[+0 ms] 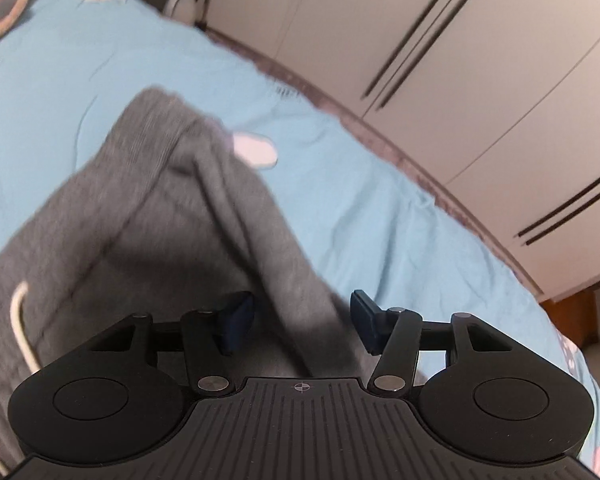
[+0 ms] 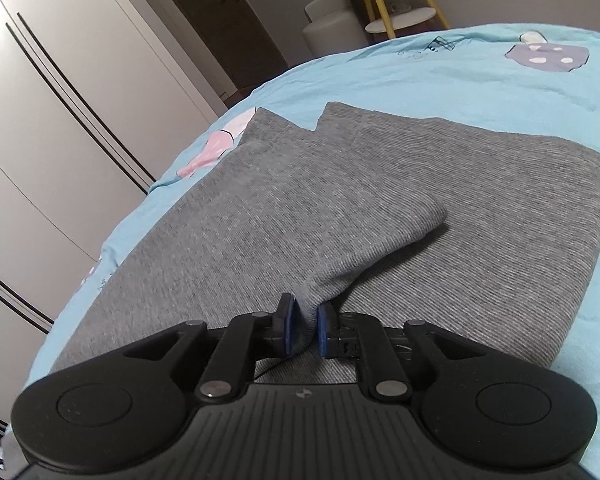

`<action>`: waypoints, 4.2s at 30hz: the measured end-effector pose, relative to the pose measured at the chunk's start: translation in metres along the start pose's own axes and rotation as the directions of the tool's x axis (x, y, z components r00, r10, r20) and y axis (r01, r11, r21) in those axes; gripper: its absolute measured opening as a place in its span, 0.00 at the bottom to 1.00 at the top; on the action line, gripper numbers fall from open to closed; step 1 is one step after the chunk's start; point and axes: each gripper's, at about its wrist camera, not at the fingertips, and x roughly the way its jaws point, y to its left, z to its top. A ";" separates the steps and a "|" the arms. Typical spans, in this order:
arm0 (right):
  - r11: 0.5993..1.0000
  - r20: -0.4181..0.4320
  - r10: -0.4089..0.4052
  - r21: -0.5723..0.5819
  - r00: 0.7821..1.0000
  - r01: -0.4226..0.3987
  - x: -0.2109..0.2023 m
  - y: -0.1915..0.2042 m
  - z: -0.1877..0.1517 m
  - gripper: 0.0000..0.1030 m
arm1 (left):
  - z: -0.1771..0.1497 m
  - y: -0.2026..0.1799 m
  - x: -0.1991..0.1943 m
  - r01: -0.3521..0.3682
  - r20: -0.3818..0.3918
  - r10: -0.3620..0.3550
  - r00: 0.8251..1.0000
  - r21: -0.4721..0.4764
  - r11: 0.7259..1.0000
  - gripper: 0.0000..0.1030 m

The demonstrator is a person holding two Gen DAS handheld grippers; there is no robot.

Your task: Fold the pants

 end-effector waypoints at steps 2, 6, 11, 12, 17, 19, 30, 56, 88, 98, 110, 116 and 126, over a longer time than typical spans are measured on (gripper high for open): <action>0.999 -0.023 0.034 0.039 0.999 -0.033 0.001 -0.003 0.007 0.32 | 0.001 -0.005 0.001 -0.013 -0.008 0.014 1.000 0.033 0.999 0.47; 0.994 -0.030 0.055 0.092 0.998 -0.052 0.006 -0.002 0.018 0.47 | 0.006 -0.007 0.004 -0.058 -0.041 0.062 0.997 0.091 0.994 0.20; 0.974 -0.023 0.078 0.215 0.997 -0.071 0.015 -0.009 0.031 0.46 | 0.012 0.002 -0.007 -0.030 -0.045 0.033 0.998 0.065 0.997 0.11; 0.972 -0.028 0.081 0.223 0.996 -0.072 0.018 -0.009 0.032 0.41 | 0.013 0.002 -0.010 -0.029 -0.042 0.032 0.999 0.067 0.997 0.11; 0.984 -0.133 0.024 0.176 0.991 0.000 0.040 0.015 0.060 0.05 | 0.033 -0.011 -0.062 0.035 0.052 -0.041 0.998 0.108 0.993 0.09; 0.989 -0.091 0.086 0.127 0.992 -0.074 0.027 0.045 0.091 0.05 | 0.045 -0.018 -0.103 0.086 0.115 -0.100 0.988 0.124 0.989 0.09; 0.942 0.148 0.329 0.018 0.933 -0.335 -0.095 0.013 0.133 0.05 | -0.082 0.101 -0.196 0.187 0.106 -0.227 0.968 0.294 0.937 0.16; 0.975 -0.004 0.117 0.191 0.993 -0.114 -0.058 -0.081 0.059 0.04 | -0.125 0.158 -0.163 0.137 -0.028 -0.137 0.990 -0.006 0.991 0.10; 0.980 -0.024 0.002 0.200 1.000 0.003 -0.044 -0.114 0.054 0.15 | -0.166 0.134 -0.231 -0.014 0.218 -0.005 0.976 0.086 0.996 0.94; 0.984 0.083 0.000 0.176 0.997 -0.015 -0.079 -0.094 0.077 0.04 | -0.198 0.125 -0.229 -0.063 0.310 0.037 0.950 0.076 0.995 0.94; 0.994 0.057 -0.080 0.074 0.995 0.076 -0.061 -0.113 0.051 0.06 | -0.197 0.134 -0.215 -0.079 0.212 0.073 0.975 0.020 0.997 0.94; 0.981 0.128 -0.184 0.080 0.975 0.175 -0.086 -0.122 0.056 0.74 | -0.197 0.127 -0.210 -0.103 0.182 0.093 0.979 0.046 0.994 0.94; 0.990 0.029 -0.133 -0.034 0.991 0.134 -0.085 -0.100 0.026 0.96 | -0.229 0.076 -0.202 -0.041 0.140 0.007 0.990 0.240 0.970 0.94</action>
